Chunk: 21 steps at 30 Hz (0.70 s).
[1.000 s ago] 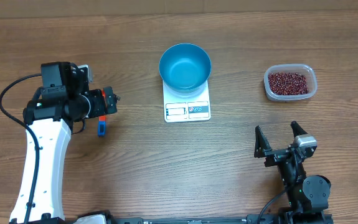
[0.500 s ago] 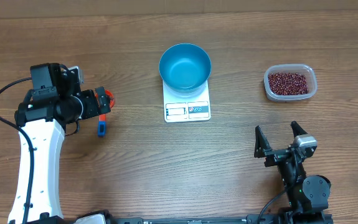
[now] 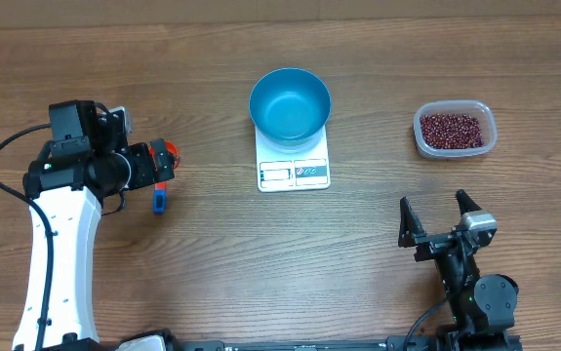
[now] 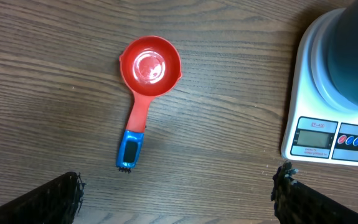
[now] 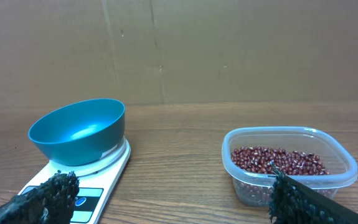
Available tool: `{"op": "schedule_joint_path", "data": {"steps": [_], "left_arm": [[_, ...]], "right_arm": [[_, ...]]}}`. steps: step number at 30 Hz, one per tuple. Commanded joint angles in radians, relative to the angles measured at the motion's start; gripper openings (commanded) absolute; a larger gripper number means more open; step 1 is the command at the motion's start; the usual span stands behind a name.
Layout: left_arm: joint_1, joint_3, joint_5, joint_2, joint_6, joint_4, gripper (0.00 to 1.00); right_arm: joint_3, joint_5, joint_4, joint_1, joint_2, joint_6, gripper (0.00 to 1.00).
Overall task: Scoop item into bowl and weigh 150g on scale
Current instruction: 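Move the left gripper forward toward the red scoop, then lower the left gripper and grasp the red scoop's rim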
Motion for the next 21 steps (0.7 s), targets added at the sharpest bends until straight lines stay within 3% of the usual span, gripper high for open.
{"op": "schedule_joint_path", "data": {"steps": [1, 21], "left_arm": [[0.005, 0.029, 0.019, 0.01, -0.007, 0.002, 1.0], [0.005, 0.036, 0.019, 0.01, 0.003, -0.005, 1.0]], "right_arm": [[-0.011, 0.007, 0.003, 0.005, -0.01, 0.002, 1.0], [-0.011, 0.007, 0.003, 0.005, -0.01, 0.003, 1.0]]}}
